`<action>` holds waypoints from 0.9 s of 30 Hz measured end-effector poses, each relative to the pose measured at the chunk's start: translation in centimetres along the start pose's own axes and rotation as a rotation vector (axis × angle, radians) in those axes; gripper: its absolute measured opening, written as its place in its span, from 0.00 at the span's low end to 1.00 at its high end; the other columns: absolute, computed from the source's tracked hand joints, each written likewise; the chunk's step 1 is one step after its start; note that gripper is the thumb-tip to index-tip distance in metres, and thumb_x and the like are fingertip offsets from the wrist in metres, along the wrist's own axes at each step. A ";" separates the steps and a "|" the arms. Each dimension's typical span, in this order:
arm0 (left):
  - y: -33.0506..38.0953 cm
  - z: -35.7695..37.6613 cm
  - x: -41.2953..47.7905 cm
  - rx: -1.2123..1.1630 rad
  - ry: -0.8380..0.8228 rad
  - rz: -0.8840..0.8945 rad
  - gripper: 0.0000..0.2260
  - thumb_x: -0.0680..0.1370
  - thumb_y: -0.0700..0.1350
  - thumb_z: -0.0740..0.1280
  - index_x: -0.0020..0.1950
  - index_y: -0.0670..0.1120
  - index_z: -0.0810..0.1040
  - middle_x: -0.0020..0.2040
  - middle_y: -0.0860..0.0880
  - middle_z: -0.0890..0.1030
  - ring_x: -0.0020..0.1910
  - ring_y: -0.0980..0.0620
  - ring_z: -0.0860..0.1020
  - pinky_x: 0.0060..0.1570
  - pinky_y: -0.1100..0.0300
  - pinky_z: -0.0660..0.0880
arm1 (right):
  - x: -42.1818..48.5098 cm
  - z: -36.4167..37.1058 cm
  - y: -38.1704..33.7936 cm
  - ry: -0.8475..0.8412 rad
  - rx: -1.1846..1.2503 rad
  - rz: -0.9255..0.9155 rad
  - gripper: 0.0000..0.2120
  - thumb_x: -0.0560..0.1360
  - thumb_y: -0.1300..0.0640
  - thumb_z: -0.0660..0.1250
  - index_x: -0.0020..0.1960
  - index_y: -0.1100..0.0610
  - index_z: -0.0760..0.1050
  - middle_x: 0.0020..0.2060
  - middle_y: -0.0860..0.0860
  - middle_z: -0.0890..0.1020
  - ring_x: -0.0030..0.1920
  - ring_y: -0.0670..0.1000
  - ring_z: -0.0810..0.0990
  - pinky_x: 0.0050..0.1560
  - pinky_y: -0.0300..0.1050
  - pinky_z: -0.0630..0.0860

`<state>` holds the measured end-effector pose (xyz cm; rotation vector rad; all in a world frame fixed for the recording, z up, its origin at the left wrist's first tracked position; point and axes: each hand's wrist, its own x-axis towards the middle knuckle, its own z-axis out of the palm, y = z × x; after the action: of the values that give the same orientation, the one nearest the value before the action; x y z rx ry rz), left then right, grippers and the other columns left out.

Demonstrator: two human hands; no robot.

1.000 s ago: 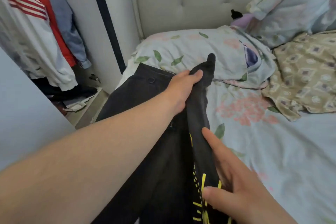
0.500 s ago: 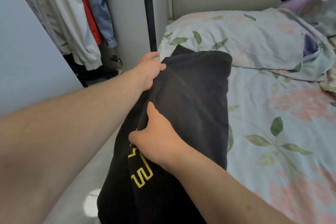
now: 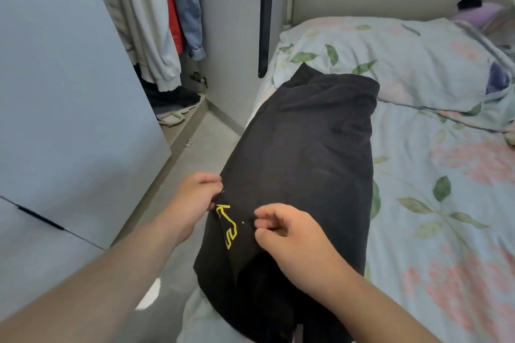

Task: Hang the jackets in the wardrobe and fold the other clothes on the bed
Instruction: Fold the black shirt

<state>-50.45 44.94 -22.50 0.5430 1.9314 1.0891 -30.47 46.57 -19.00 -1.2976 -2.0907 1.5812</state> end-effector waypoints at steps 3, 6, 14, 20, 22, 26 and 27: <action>-4.0 -1.5 -5.3 0.079 -0.045 -0.144 0.04 0.77 0.43 0.69 0.51 0.46 0.78 0.49 0.46 0.82 0.48 0.49 0.79 0.48 0.56 0.74 | -2.6 0.1 0.2 -0.104 -0.218 0.040 0.12 0.68 0.39 0.68 0.50 0.38 0.75 0.45 0.39 0.80 0.45 0.38 0.80 0.49 0.36 0.77; -5.3 -1.8 -8.1 0.064 -0.184 -0.233 0.08 0.75 0.46 0.72 0.47 0.44 0.77 0.37 0.50 0.81 0.36 0.53 0.78 0.36 0.62 0.73 | -2.8 1.3 0.2 -0.099 -0.369 0.026 0.18 0.68 0.38 0.69 0.55 0.44 0.78 0.45 0.42 0.81 0.45 0.41 0.79 0.48 0.39 0.76; -6.2 -1.0 -9.6 -0.167 -0.016 -0.169 0.07 0.79 0.38 0.65 0.41 0.43 0.73 0.35 0.45 0.76 0.33 0.50 0.71 0.32 0.60 0.65 | -3.5 1.9 -0.9 0.283 0.231 0.112 0.13 0.76 0.56 0.64 0.33 0.53 0.69 0.31 0.49 0.71 0.36 0.49 0.70 0.39 0.47 0.67; -6.9 -0.5 -8.3 -0.757 -0.195 -0.436 0.10 0.81 0.43 0.64 0.50 0.37 0.81 0.49 0.39 0.85 0.47 0.44 0.82 0.49 0.52 0.76 | -4.6 2.4 -1.7 0.312 0.531 0.187 0.10 0.71 0.51 0.63 0.39 0.59 0.71 0.37 0.53 0.73 0.40 0.52 0.71 0.42 0.49 0.70; -7.2 -0.6 -7.1 -0.767 -0.180 -0.423 0.08 0.81 0.40 0.64 0.51 0.38 0.81 0.52 0.40 0.84 0.49 0.43 0.81 0.53 0.50 0.75 | -4.8 2.9 -1.8 0.305 0.438 0.111 0.10 0.73 0.52 0.62 0.35 0.54 0.71 0.33 0.49 0.73 0.38 0.49 0.71 0.41 0.48 0.70; -7.1 -1.7 -4.6 -0.699 0.017 -0.356 0.04 0.77 0.35 0.66 0.49 0.40 0.79 0.47 0.42 0.84 0.47 0.44 0.81 0.44 0.54 0.77 | -3.8 3.0 -2.6 0.327 0.381 0.017 0.15 0.77 0.54 0.60 0.31 0.49 0.66 0.30 0.45 0.68 0.32 0.44 0.66 0.36 0.43 0.66; -7.2 -2.1 -4.1 -0.606 0.100 -0.316 0.03 0.75 0.35 0.68 0.47 0.40 0.80 0.46 0.42 0.83 0.46 0.45 0.81 0.45 0.55 0.76 | -3.5 3.2 -3.0 0.310 0.377 0.000 0.15 0.77 0.53 0.59 0.32 0.50 0.65 0.30 0.46 0.67 0.32 0.44 0.66 0.36 0.43 0.66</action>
<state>-49.74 37.26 -26.20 -0.1470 1.5796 1.4183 -31.92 41.72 -16.60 -1.3042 -1.5228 1.5590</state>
